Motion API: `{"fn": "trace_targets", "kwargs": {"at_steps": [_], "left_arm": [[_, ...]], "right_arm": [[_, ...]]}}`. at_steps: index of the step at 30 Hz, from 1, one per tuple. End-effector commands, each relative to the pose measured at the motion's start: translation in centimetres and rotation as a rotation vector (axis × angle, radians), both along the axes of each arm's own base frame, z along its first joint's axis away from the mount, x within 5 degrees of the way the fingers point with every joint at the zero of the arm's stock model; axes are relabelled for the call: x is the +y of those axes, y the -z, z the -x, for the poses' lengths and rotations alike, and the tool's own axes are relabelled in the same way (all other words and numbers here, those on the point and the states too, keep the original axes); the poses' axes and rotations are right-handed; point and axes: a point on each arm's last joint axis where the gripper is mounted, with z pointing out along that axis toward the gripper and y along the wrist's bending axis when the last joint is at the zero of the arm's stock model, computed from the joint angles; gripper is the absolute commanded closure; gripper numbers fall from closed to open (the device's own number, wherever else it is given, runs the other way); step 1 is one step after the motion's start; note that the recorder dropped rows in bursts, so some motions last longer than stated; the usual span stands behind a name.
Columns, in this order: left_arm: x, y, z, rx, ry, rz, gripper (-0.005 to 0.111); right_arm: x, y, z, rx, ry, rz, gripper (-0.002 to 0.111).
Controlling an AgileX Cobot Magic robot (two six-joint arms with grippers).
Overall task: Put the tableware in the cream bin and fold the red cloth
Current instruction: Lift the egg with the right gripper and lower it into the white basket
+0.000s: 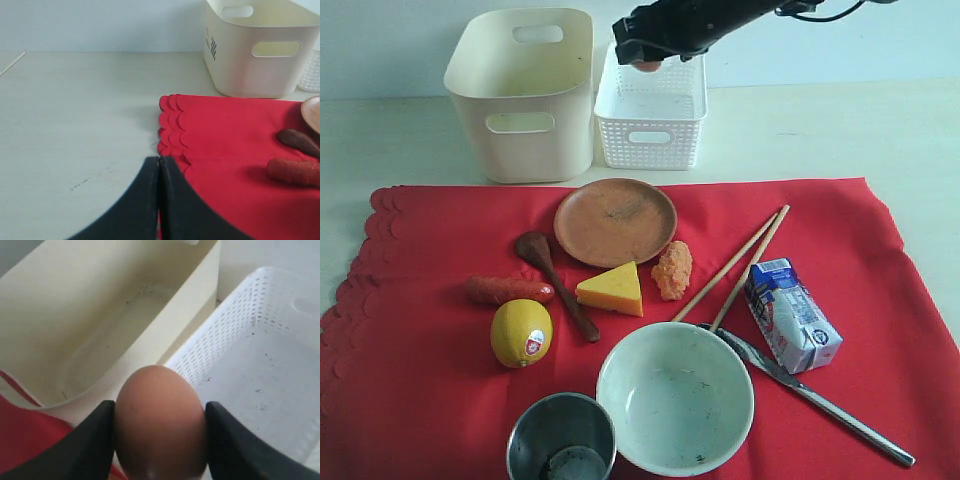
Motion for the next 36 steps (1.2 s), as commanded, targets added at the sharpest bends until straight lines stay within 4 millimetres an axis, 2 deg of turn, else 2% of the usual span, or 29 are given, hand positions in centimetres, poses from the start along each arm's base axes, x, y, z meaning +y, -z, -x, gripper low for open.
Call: {"fn": "trace_targets", "kwargs": {"at_steps": [1, 8, 16, 25, 30, 36], "left_arm": [[0.0, 0.0, 0.0, -0.01, -0.003, 0.003, 0.107], [0.0, 0.0, 0.0, -0.01, -0.003, 0.003, 0.107], [0.0, 0.0, 0.0, -0.01, -0.003, 0.003, 0.107], [0.0, 0.0, 0.0, -0.01, -0.003, 0.003, 0.107], [0.0, 0.0, 0.0, -0.01, -0.003, 0.003, 0.107], [0.0, 0.0, 0.0, -0.01, -0.003, 0.003, 0.107]], "right_arm": [[0.0, 2.4, -1.6, -0.005, 0.044, 0.016, 0.108], [0.1, 6.5, -2.2, 0.049, 0.057, 0.047, 0.108], [0.2, 8.2, -1.9, 0.113, 0.026, 0.06, 0.107], [0.3, 8.2, -1.6, 0.16, 0.028, 0.045, 0.076], [0.2, 6.8, -1.8, 0.118, 0.057, 0.03, 0.059], [-0.3, 4.9, -1.7, 0.09, 0.089, 0.067, 0.046]]}}
